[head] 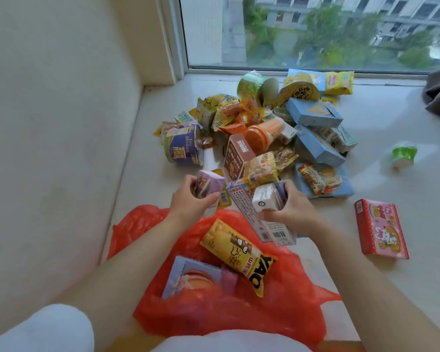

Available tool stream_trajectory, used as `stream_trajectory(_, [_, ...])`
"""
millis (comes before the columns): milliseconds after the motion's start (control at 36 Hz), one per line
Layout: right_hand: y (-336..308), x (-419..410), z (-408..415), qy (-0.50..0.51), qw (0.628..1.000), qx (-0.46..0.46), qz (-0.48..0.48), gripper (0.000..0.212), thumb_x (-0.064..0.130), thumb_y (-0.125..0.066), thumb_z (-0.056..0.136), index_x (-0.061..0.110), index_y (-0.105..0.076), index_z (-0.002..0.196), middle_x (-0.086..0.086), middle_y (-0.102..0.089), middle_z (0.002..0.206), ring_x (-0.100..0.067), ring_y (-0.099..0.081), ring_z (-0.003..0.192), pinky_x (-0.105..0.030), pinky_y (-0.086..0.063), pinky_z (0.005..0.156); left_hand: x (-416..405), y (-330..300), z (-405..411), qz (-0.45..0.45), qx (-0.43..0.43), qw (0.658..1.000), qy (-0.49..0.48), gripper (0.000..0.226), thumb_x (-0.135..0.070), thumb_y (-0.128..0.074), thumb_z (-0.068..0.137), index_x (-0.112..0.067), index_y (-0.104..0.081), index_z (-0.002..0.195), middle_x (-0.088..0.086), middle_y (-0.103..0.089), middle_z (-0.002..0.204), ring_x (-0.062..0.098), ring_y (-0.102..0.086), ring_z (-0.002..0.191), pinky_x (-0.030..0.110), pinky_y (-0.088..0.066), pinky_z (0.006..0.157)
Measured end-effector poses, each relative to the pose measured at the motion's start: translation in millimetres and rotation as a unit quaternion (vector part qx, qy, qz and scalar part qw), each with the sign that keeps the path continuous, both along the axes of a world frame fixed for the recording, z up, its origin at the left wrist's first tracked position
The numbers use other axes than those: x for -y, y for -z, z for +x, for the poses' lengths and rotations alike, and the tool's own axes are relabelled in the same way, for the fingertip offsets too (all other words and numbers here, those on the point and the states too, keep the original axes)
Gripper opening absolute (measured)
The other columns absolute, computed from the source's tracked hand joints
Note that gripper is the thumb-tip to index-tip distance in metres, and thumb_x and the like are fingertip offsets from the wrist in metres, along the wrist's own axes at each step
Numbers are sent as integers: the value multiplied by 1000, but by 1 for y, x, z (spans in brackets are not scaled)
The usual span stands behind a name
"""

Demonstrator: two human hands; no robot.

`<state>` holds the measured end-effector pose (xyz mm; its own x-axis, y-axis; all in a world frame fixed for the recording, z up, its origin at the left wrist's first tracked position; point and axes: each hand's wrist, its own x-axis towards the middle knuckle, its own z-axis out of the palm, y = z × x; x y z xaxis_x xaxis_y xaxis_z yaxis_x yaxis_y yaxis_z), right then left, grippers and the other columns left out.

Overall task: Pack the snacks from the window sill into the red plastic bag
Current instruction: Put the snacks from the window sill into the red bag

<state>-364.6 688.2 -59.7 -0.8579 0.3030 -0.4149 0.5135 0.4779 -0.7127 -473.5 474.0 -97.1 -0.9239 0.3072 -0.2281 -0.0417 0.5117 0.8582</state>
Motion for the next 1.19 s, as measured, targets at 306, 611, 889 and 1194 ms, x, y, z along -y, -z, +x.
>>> stream_trajectory(306, [6, 69, 15, -96, 995, 34, -1, 61, 36, -84, 56, 21, -48, 102, 1, -61, 94, -13, -62, 81, -29, -50, 67, 87, 25, 38, -53, 24, 998, 10, 50, -33, -81, 65, -19, -52, 103, -1, -63, 95, 15, -60, 83, 23, -43, 64])
stream_trajectory(611, [33, 101, 29, -133, 983, 125, 7, 57, 39, -82, 58, 23, -43, 96, 1, -61, 95, -14, -64, 82, -37, -56, 74, 116, 62, 57, -306, 0, 938, 162, 43, -39, -58, 85, -18, -46, 121, 5, -57, 115, 31, -58, 99, 36, -44, 75])
stream_trajectory(889, [49, 121, 29, -153, 976, 145, 56, 57, 43, -80, 58, 25, -40, 95, 4, -59, 92, -13, -61, 80, -33, -53, 69, 127, 85, 64, -471, -48, 813, 340, 76, -36, -54, 92, -25, -9, 152, 8, -36, 141, 28, -41, 125, 37, -41, 93])
stream_trajectory(1194, [56, 131, 32, -160, 970, 147, 112, 67, 55, -80, 54, 25, -43, 101, 7, -54, 94, -14, -55, 85, -35, -51, 77, 109, 72, 37, -474, -153, 831, 247, 33, -22, -47, 92, -26, -63, 120, 3, -18, 158, 28, -15, 142, 47, -19, 110])
